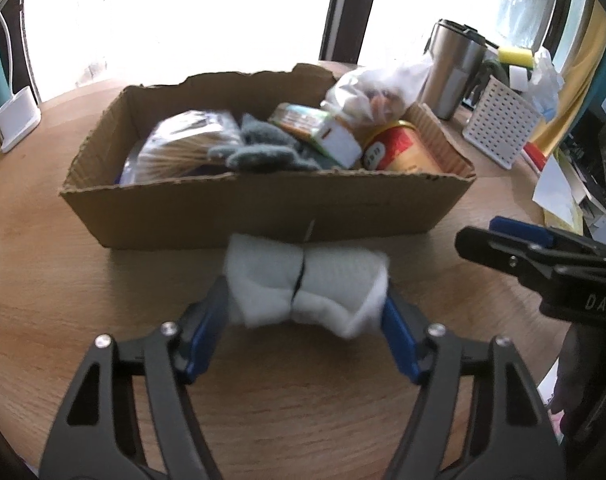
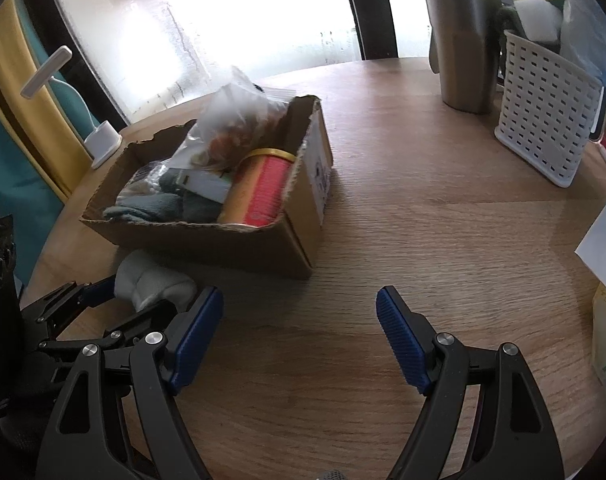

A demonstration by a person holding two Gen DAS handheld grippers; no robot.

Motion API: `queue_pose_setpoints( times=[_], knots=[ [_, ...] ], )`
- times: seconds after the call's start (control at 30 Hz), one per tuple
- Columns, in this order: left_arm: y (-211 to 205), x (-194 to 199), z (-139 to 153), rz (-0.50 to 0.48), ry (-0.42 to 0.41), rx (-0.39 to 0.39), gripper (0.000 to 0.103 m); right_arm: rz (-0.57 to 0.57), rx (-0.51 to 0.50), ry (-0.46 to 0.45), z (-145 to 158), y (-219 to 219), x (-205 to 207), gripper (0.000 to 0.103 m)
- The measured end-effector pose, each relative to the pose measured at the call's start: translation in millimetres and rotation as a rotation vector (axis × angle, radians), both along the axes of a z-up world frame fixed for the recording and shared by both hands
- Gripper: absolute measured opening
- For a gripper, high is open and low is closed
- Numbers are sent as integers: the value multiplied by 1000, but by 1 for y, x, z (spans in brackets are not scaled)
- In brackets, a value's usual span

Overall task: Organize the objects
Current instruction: 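Lift the white socks with the left tool and carry them over the box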

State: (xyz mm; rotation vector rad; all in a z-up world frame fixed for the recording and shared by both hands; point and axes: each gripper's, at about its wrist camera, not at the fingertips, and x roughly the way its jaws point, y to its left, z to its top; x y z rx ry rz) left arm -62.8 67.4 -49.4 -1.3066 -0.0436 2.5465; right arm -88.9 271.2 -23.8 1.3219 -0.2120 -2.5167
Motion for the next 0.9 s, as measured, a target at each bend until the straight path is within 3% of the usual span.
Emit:
queue_pose_setpoints(
  times=[0.9],
  knots=[
    [-22,16,20,51,71,45,72,32,26,38,20,-28,20,82]
  ],
)
